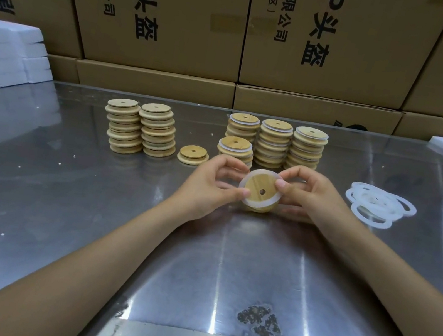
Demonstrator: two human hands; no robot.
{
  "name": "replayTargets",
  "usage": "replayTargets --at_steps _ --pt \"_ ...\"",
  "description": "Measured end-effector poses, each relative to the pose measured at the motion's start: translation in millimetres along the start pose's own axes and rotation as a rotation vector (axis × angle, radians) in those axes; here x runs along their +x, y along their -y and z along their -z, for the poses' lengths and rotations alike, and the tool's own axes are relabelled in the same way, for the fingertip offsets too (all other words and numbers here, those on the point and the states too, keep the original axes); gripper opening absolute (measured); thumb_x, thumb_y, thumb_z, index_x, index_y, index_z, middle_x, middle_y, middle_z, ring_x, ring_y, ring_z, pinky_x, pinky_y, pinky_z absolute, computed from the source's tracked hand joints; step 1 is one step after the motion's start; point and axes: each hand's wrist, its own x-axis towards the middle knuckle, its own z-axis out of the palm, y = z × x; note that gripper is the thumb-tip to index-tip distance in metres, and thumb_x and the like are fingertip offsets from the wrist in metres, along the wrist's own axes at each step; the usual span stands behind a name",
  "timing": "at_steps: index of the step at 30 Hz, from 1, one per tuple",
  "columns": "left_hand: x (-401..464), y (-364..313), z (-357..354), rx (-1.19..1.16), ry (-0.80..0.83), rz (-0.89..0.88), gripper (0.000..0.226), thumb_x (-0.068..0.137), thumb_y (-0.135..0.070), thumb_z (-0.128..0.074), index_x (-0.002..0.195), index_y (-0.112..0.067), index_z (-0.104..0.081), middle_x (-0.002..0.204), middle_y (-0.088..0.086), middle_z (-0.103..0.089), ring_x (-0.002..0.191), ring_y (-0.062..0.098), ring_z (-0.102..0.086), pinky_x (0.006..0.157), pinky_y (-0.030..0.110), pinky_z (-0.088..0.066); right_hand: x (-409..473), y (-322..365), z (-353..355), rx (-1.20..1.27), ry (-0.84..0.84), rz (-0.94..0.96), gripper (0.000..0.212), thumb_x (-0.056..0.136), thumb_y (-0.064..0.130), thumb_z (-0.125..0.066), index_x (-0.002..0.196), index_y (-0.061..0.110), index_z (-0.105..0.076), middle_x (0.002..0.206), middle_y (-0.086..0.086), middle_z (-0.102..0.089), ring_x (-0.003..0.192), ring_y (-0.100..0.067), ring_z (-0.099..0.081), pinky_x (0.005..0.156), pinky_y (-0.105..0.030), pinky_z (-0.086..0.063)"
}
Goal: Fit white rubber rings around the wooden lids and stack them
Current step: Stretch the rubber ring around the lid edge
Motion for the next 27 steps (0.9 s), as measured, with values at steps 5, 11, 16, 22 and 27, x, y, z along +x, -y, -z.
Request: replayTargets --at_steps 5,11,16,22,27 --pt "0 1 0 0.137 0.107 0.003 0.034 0.078 -0.004 -0.074 0.111 -0.006 -0.064 0.102 0.009 -0.07 0.085 0.014 -0.066 0.082 0.022 -0.053 1 0 -4 -0.021 -0.046 0.058 0.01 0.092 0.011 -0.057 0.083 0.012 -0.056 0.073 -0.005 -0.068 0.066 -0.003 -0.067 0.062 -0.019 -0.056" --pt "2 3 1 0.135 0.063 0.042 0.019 0.077 -0.006 -0.076 0.094 -0.012 -0.068 0.087 0.001 -0.071 0.075 0.003 -0.065 0.077 0.016 -0.052 4 -5 -7 0.058 -0.03 0.032 0.011 0.094 0.009 -0.054 0.083 0.01 -0.056 0.073 -0.002 -0.068 0.073 -0.006 -0.067 0.071 -0.02 -0.057" --pt "2 1 4 -0.109 0.037 0.17 0.02 0.08 -0.005 -0.072 0.1 -0.009 -0.069 0.099 0.012 -0.073 0.089 0.016 -0.068 0.085 0.027 -0.054 4 -7 -8 0.218 0.009 -0.026 0.011 0.095 0.01 -0.051 0.086 0.01 -0.058 0.086 -0.003 -0.069 0.083 -0.01 -0.067 0.075 -0.02 -0.056" --pt "0 2 2 -0.114 -0.004 0.113 0.017 0.08 -0.004 -0.072 0.095 -0.008 -0.066 0.09 0.009 -0.07 0.079 0.012 -0.065 0.07 0.019 -0.054 2 -2 -13 0.037 -0.082 0.079 0.006 0.091 0.021 -0.06 0.086 0.018 -0.059 0.079 0.003 -0.07 0.078 -0.006 -0.067 0.072 -0.022 -0.057" --pt "1 4 -3 0.186 0.002 -0.049 0.03 0.076 -0.006 -0.077 0.103 -0.012 -0.065 0.096 0.004 -0.069 0.09 0.014 -0.065 0.085 0.03 -0.052 1 -3 -19 -0.085 -0.095 0.203 0.01 0.089 0.015 -0.062 0.084 0.019 -0.056 0.073 0.008 -0.07 0.073 -0.003 -0.065 0.069 -0.027 -0.054"
